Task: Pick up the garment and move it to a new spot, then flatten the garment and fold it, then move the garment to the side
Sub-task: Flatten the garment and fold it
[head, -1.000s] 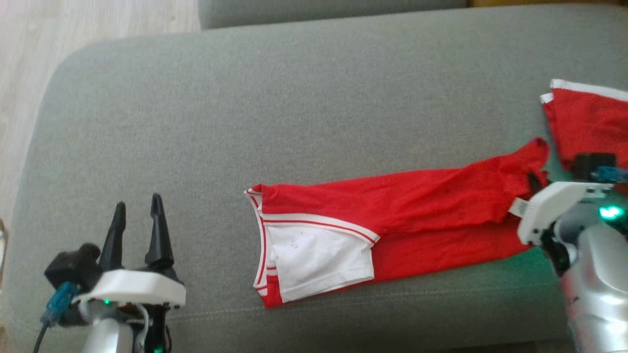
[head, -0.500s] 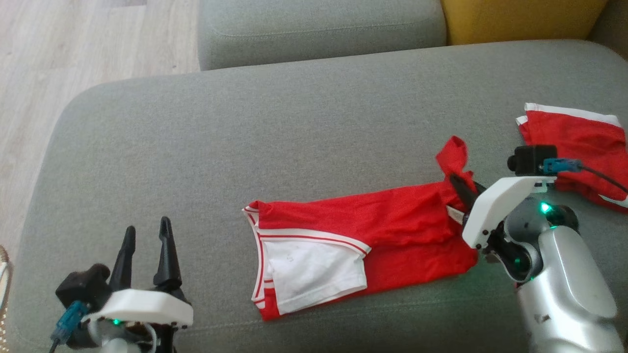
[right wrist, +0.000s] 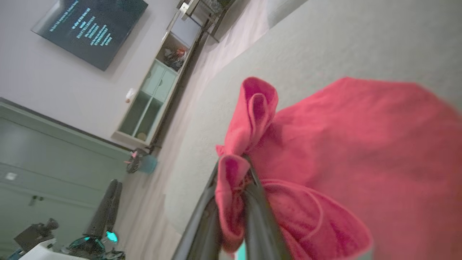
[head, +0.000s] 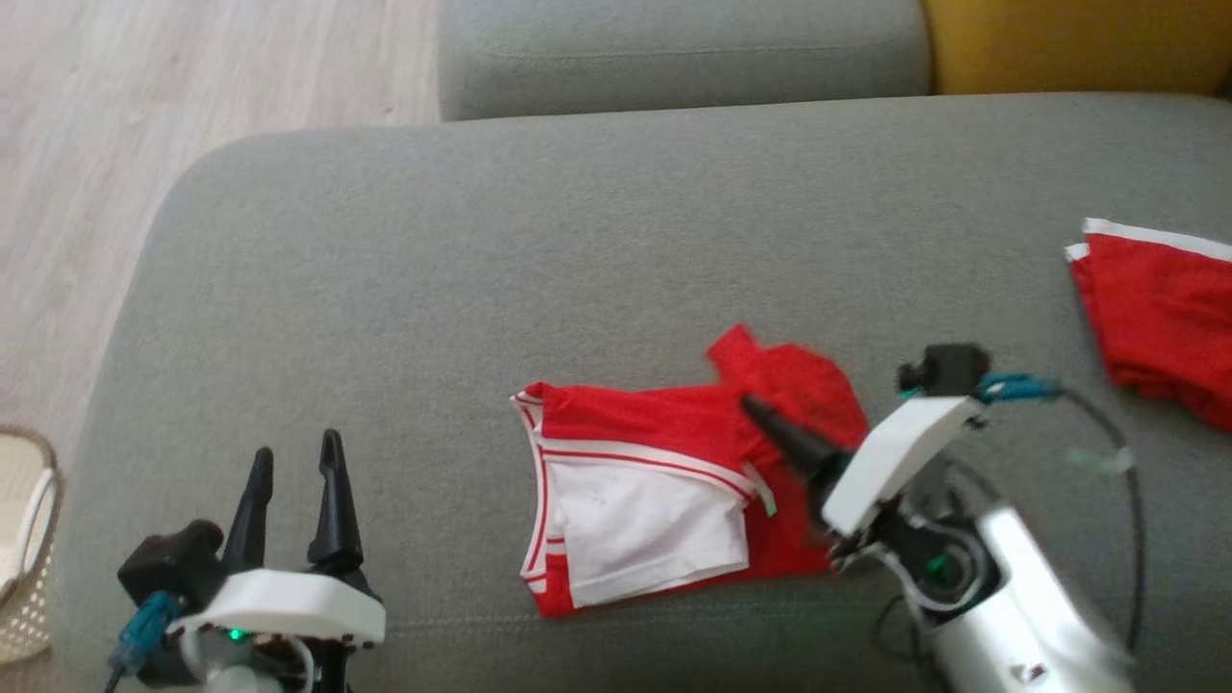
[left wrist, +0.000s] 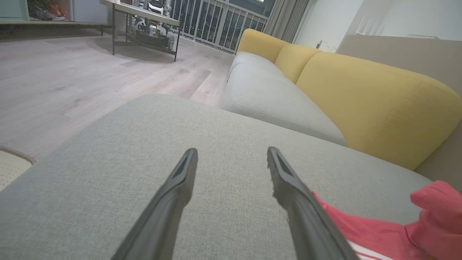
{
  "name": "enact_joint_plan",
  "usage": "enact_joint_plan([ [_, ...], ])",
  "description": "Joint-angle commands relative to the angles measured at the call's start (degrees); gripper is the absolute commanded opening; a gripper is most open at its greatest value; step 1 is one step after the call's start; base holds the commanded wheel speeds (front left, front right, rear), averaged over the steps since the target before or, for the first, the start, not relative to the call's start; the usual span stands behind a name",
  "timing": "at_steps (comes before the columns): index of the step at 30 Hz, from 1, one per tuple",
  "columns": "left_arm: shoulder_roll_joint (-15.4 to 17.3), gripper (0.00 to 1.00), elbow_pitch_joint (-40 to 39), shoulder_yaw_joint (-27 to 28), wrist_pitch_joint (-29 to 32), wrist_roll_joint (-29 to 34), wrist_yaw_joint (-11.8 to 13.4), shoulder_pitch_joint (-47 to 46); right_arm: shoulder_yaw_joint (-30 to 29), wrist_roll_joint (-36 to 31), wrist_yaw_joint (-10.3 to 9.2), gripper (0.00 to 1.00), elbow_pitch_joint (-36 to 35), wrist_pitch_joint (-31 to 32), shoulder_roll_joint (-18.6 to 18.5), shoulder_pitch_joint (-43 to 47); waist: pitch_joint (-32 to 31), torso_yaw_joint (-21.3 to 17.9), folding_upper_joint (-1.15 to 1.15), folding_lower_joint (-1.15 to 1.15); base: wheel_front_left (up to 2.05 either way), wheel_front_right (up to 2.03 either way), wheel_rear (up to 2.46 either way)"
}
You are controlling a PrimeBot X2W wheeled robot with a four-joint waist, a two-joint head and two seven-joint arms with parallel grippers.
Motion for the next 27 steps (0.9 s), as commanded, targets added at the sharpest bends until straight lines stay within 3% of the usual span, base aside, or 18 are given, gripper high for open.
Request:
enact_joint_plan([
  [1,0.4,1.0,-1.6,1.3,-0.7,-0.2,-0.1,-1.7,3.1,2.8,-0.01,0.0,-0.8,-1.8,0.7,-2.1,0.8,1.0,0.0,0.0,0.0,0.0,0.0],
  [15,0.4,1.0,0.0,-0.5,-0.7,-1.7,0.1,-4.2,26.6,25.8,-0.01,0.0,12.5,-20.7,0.7,-12.2,4.8,7.5,0.0,0.0,0.0,0.0,0.0],
  [21,0.4,1.0,0.1,-1.1,-0.7,-2.1,0.1,-5.0,34.9,31.8,-0.01,0.0,21.0,-24.8,0.7,-17.1,6.2,9.1,0.0,0.0,0.0,0.0,0.0],
  [27,0.4,1.0,0.2,-0.8,-0.7,-2.0,0.2,-5.5,43.2,37.6,-0.01,0.0,24.3,-26.4,0.7,-19.3,7.1,9.1,0.0,0.0,0.0,0.0,0.0],
])
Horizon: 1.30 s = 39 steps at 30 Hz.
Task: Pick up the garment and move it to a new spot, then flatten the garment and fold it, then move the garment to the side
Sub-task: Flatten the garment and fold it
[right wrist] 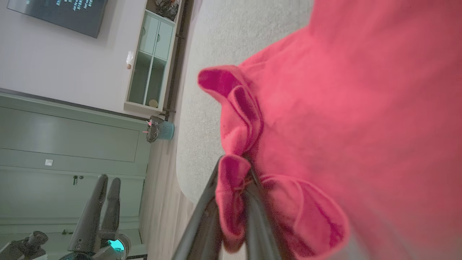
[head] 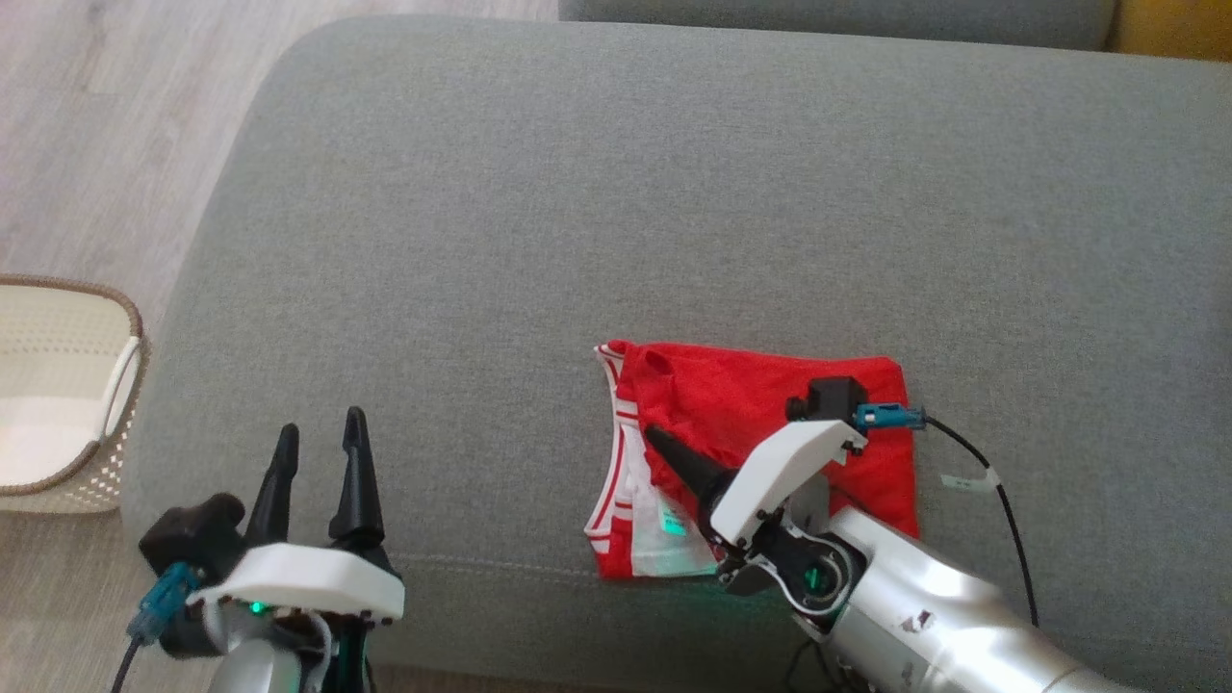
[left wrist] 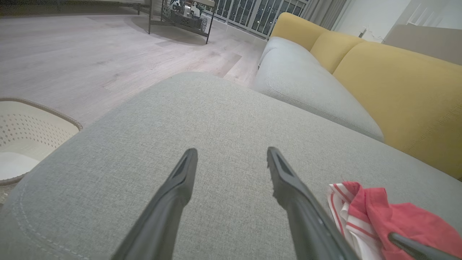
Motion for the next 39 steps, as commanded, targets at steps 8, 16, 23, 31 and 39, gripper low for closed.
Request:
enact_joint_plan([
  [8,0.4,1.0,-1.2,2.4,-0.7,0.5,0.0,-3.1,7.0,8.1,0.01,1.0,-1.9,-4.1,0.8,-5.4,-0.5,-1.7,0.0,0.0,0.0,0.0,0.0],
  [16,0.4,1.0,-1.4,3.4,-0.7,0.9,0.2,-2.1,10.5,11.3,0.01,1.0,1.9,-8.6,0.8,-11.5,-3.3,-4.3,0.0,0.0,0.0,0.0,0.0],
  [23,0.4,1.0,-2.2,4.4,-0.7,1.2,0.2,-0.7,12.9,4.5,0.01,1.0,6.7,-11.4,-5.6,-16.0,-5.6,-7.4,0.0,0.0,0.0,0.0,0.0],
  [31,0.4,1.0,-3.7,4.9,-0.7,0.9,0.6,-0.4,2.8,-17.3,0.01,1.0,7.5,-11.6,-13.6,-17.2,-5.9,-10.0,0.0,0.0,0.0,0.0,0.0],
  [39,0.4,1.0,-4.6,3.9,-0.7,2.3,0.6,0.2,-31.6,-55.8,0.01,1.0,-7.7,-11.6,-17.1,0.8,-6.0,-10.7,0.0,0.0,0.0,0.0,0.0],
])
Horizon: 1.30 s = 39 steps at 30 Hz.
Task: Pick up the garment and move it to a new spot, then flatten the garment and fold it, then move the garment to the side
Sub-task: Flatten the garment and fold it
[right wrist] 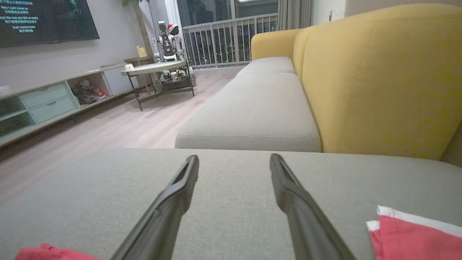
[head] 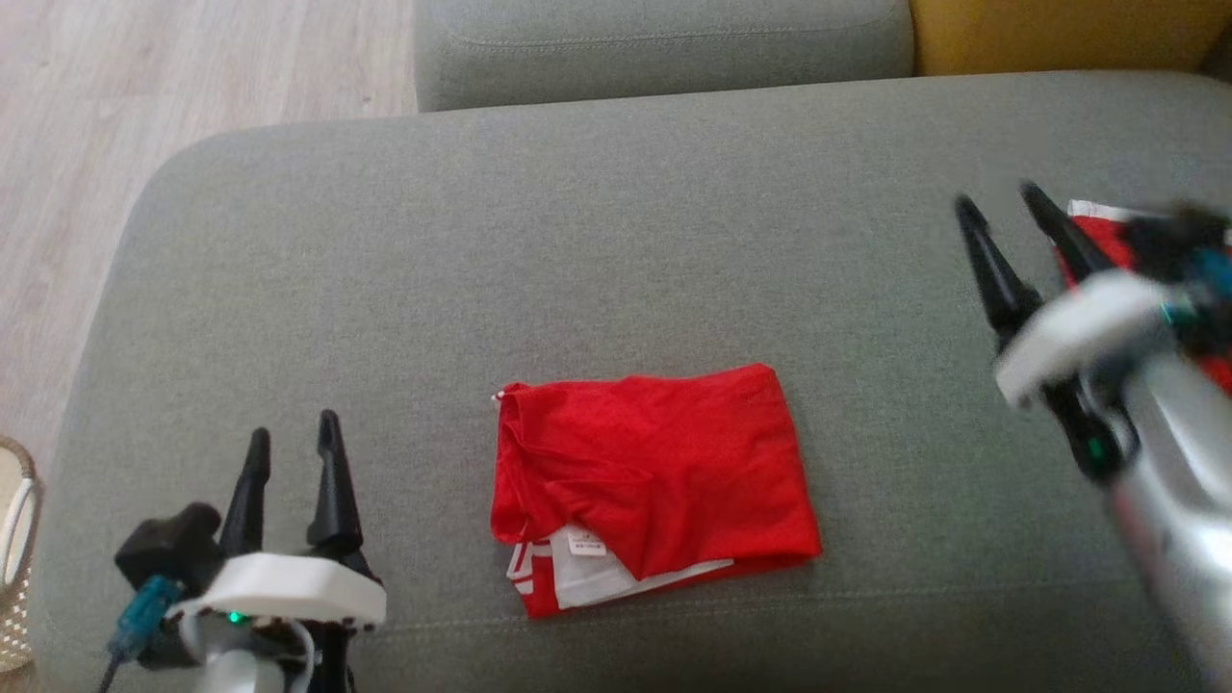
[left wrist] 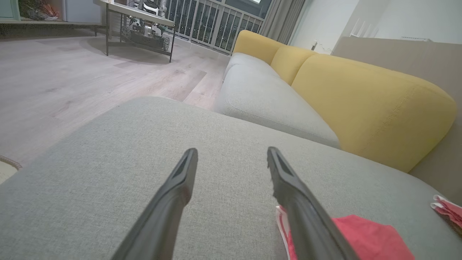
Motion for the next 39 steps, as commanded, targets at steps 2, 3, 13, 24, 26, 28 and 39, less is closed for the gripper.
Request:
enact_joint_plan([
  [2,0.4,1.0,-2.3,1.3,-0.7,2.2,-0.2,-0.7,-14.6,-13.4,0.0,1.0,-10.3,-0.5,3.7,13.0,-0.3,-0.1,0.0,0.0,0.0,0.0,0.0],
  [3,0.4,1.0,-2.4,1.3,-0.7,2.3,-0.1,-0.5,-19.0,-17.7,0.0,1.0,-13.6,-0.5,5.7,16.8,-0.3,-0.1,0.0,0.0,0.0,0.0,0.0],
  [13,0.4,1.0,-3.0,0.3,-0.7,5.7,-0.3,1.6,-32.4,-35.6,0.0,1.0,-30.3,-0.5,18.1,33.2,-0.5,-0.8,0.0,0.0,0.0,0.0,0.0],
  [24,0.4,1.0,-2.5,-0.1,-0.7,5.9,-0.7,1.3,-32.6,-37.3,0.0,1.0,-32.5,-0.5,19.0,34.4,-0.1,0.6,0.0,0.0,0.0,0.0,0.0],
  [26,0.4,1.0,-2.5,-0.2,-0.7,5.9,-0.9,1.1,-31.8,-37.3,0.0,1.0,-32.9,-0.5,19.0,34.0,0.4,1.4,0.0,0.0,0.0,0.0,0.0],
  [28,0.4,1.0,-2.4,-0.4,-0.7,5.9,-1.0,0.8,-30.2,-36.9,0.0,0.57,-33.0,-0.5,19.0,33.6,1.2,2.5,0.0,0.0,0.0,0.0,0.0],
  [39,0.4,1.0,-1.2,-1.8,-0.7,5.3,-1.3,-1.0,-20.4,-37.9,0.0,0.0,-26.4,-0.5,19.0,30.1,4.8,9.7,0.0,0.0,0.0,0.0,0.0],
])
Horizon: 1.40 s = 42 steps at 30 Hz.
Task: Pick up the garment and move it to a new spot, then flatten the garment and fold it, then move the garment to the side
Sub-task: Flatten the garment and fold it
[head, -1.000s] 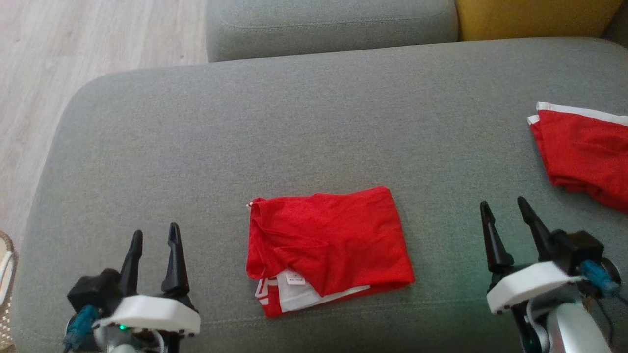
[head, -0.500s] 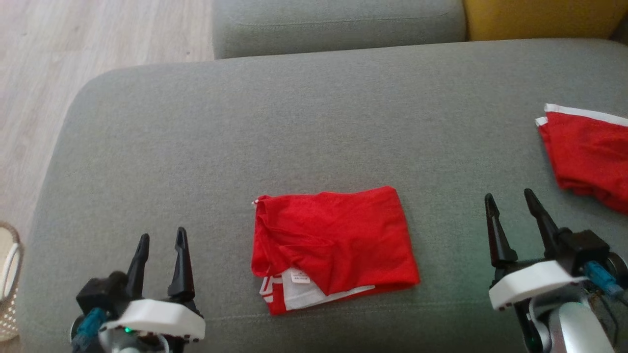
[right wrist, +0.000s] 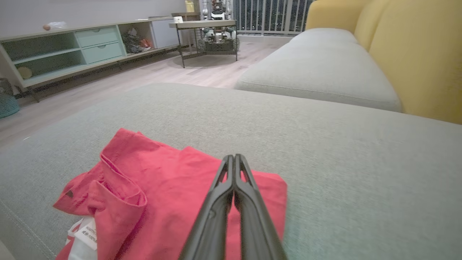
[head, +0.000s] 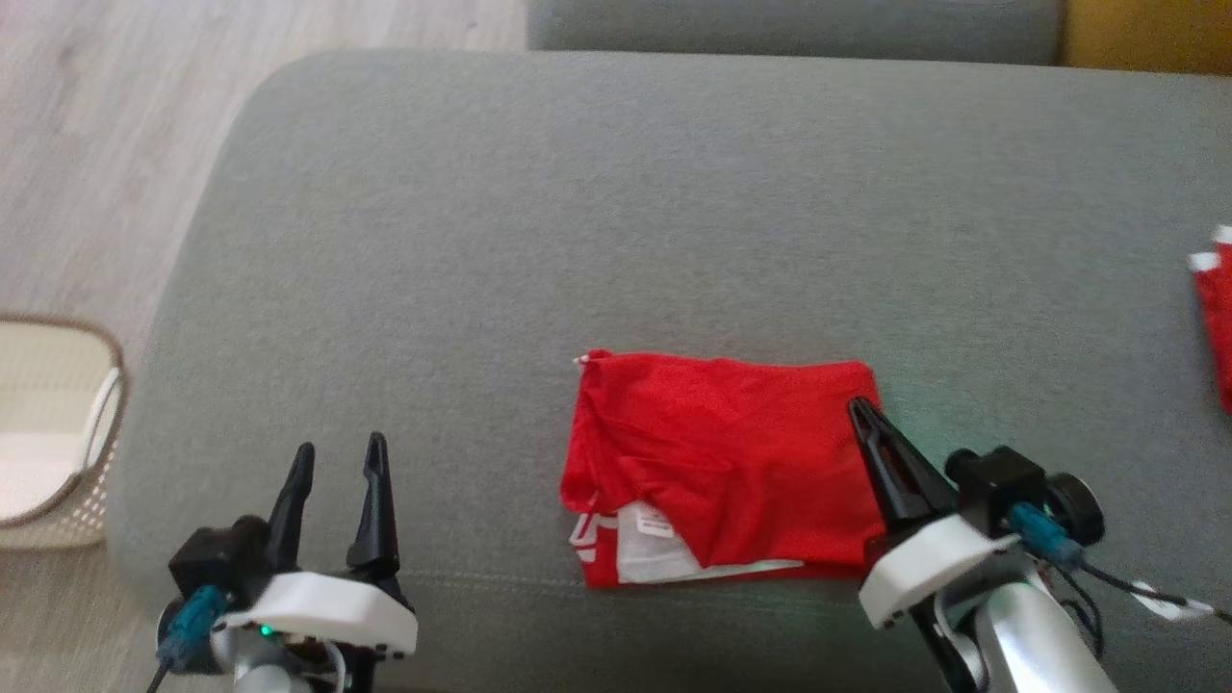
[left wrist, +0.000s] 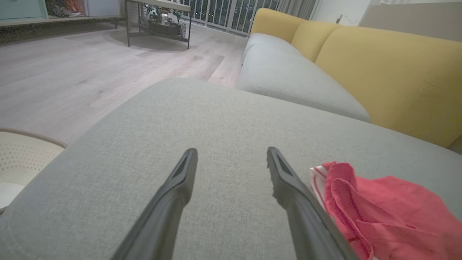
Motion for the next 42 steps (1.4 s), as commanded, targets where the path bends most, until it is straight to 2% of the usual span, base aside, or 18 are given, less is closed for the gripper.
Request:
enact_joint_plan([
  [1,0.3,1.0,-1.2,1.5,-0.7,-0.2,-0.3,-2.8,2.0,0.0,-0.02,0.0,-0.6,-0.5,0.0,-3.2,1.3,1.9,0.0,0.0,0.0,0.0,0.0],
  [15,0.3,1.0,-0.6,1.3,-0.7,-0.9,-0.6,-4.9,8.2,2.3,-0.02,0.0,15.5,-0.5,0.0,-9.1,3.9,6.6,0.0,0.0,0.0,0.0,0.0],
  [20,0.3,1.0,-0.6,1.2,-0.7,-1.0,-0.7,-5.4,10.3,3.8,-0.02,0.0,17.6,-0.5,0.0,-10.2,4.3,7.2,0.0,0.0,0.0,0.0,0.0],
  [32,0.3,1.0,-0.2,1.5,-0.7,-0.8,-0.5,-5.5,22.0,10.1,-0.02,0.0,15.2,-0.5,0.0,-9.6,3.5,7.8,0.0,0.0,0.0,0.0,0.0],
  [37,0.3,1.0,-0.1,1.5,-0.7,-1.0,-0.4,-5.5,29.1,14.7,-0.02,0.0,18.3,-0.2,0.0,-10.9,3.0,8.1,0.0,0.0,0.0,0.0,0.0],
  [42,0.3,1.0,-0.9,2.2,-0.7,-1.3,0.0,-4.9,30.6,16.7,-0.02,0.0,21.2,0.1,0.0,-12.9,2.4,7.4,0.0,0.0,0.0,0.0,0.0],
])
